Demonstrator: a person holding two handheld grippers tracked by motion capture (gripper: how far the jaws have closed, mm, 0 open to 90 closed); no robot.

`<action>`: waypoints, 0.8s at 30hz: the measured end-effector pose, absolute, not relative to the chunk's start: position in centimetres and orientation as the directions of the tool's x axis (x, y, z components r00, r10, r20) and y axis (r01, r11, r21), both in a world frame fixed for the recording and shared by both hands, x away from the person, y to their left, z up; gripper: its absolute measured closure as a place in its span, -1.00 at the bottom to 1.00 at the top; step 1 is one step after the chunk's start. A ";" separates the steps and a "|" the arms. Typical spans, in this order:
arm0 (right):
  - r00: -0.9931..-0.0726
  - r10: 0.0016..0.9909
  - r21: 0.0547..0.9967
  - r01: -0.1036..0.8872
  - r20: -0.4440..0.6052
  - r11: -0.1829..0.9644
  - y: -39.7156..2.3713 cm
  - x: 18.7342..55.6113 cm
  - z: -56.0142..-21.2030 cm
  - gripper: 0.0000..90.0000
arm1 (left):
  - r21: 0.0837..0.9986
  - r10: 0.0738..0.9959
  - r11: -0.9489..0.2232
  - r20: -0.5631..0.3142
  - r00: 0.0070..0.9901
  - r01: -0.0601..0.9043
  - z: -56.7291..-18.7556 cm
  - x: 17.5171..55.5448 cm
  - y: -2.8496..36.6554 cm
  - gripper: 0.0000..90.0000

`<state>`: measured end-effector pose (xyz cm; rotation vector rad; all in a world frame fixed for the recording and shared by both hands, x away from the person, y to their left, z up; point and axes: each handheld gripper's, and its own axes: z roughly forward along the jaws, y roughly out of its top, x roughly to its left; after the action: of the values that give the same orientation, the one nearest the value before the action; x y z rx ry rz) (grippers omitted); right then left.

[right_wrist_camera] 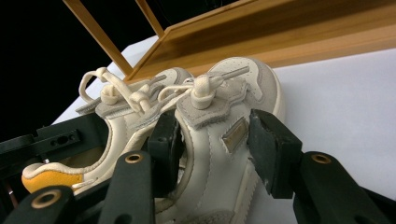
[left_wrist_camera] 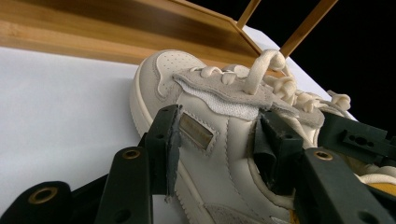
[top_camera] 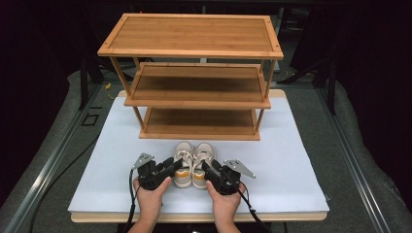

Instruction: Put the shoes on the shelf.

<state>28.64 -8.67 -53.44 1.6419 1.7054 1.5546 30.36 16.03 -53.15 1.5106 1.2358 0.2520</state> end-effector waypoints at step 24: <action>-0.334 0.845 0.848 0.477 0.418 -0.230 -8.6 28.1 -47.5 0.21 | 0.839 0.780 0.163 -0.432 0.452 0.520 -47.0 29.8 16.4 0.21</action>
<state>28.05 -8.59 -47.49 1.5749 1.7038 1.5854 29.82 16.41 -46.95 1.4960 1.2003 0.2703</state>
